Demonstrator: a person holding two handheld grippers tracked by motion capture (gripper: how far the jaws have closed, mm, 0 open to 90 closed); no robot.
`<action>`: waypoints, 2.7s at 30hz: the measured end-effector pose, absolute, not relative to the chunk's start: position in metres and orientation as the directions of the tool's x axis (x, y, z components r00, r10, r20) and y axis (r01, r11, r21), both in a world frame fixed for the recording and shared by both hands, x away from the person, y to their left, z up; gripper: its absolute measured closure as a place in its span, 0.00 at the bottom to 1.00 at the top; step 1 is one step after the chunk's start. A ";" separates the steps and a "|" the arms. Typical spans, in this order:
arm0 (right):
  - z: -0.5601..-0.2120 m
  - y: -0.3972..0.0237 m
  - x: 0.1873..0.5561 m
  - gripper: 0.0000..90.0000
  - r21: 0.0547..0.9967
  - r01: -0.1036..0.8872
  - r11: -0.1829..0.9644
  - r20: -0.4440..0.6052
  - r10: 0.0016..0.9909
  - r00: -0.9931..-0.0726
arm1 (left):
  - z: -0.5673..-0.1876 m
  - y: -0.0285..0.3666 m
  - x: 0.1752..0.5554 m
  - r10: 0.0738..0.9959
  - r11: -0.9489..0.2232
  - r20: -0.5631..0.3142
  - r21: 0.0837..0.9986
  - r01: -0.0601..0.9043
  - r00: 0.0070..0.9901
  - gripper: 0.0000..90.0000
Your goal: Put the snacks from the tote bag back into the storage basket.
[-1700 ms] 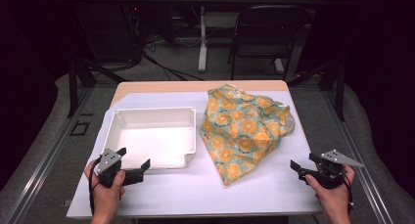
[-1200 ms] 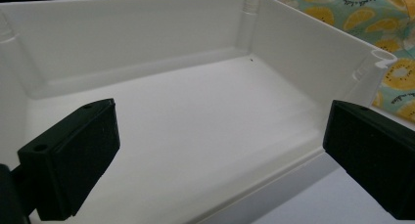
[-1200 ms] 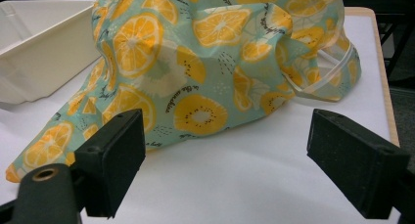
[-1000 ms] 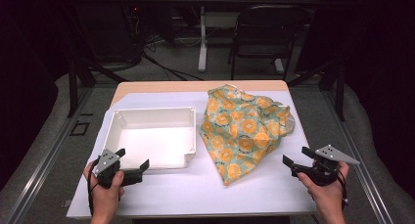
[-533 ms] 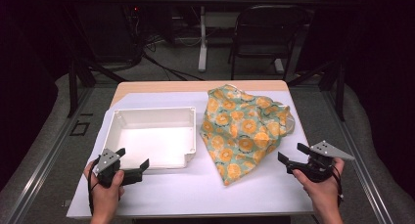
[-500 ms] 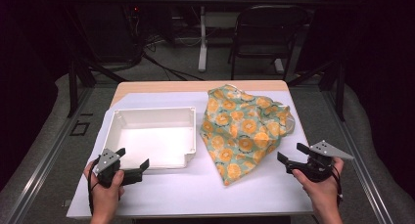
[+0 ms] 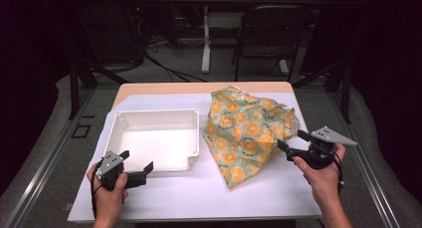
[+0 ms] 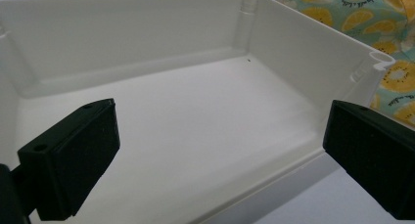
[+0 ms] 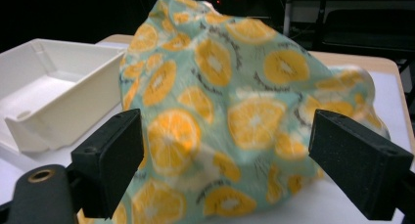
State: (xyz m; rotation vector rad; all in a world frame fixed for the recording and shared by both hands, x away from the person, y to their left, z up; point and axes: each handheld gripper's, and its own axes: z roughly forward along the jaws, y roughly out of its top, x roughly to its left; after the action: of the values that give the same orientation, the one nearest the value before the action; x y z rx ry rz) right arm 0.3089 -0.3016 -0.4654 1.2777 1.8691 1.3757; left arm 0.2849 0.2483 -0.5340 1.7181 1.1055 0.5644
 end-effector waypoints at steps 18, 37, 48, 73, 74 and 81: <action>-0.453 -0.244 0.373 0.28 0.900 0.433 0.053 0.163 0.879 -0.447 | -0.525 0.232 0.287 0.873 -0.096 -0.120 0.909 0.406 0.473 0.02; -0.464 -0.238 0.376 1.00 0.876 0.478 0.066 0.184 0.870 -0.457 | -0.510 0.206 0.293 0.846 -0.097 -0.141 0.908 0.408 0.515 0.06; -0.462 -0.238 0.328 1.00 0.914 0.401 0.059 0.184 0.821 -0.541 | -0.492 0.160 0.309 0.810 -0.113 -0.136 0.918 0.380 0.570 0.08; -0.511 -0.225 0.295 1.00 0.829 0.528 0.186 0.235 0.740 -0.630 | -0.466 0.042 0.351 0.729 -0.192 -0.113 0.913 0.361 0.675 0.12; -0.512 -0.224 0.295 1.00 0.828 0.531 0.182 0.242 0.738 -0.630 | -0.466 0.038 0.353 0.729 -0.191 -0.115 0.912 0.363 0.674 0.13; -0.519 -0.222 0.296 1.00 0.814 0.541 0.213 0.234 0.731 -0.640 | -0.465 0.016 0.361 0.718 -0.211 -0.109 0.907 0.363 0.688 0.16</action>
State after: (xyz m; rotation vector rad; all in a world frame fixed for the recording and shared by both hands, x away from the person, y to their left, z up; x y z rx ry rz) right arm 0.2956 -0.2218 -0.5186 1.2168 2.2820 1.3976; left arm 0.3608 0.0158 -0.4649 1.8220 0.8547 0.4109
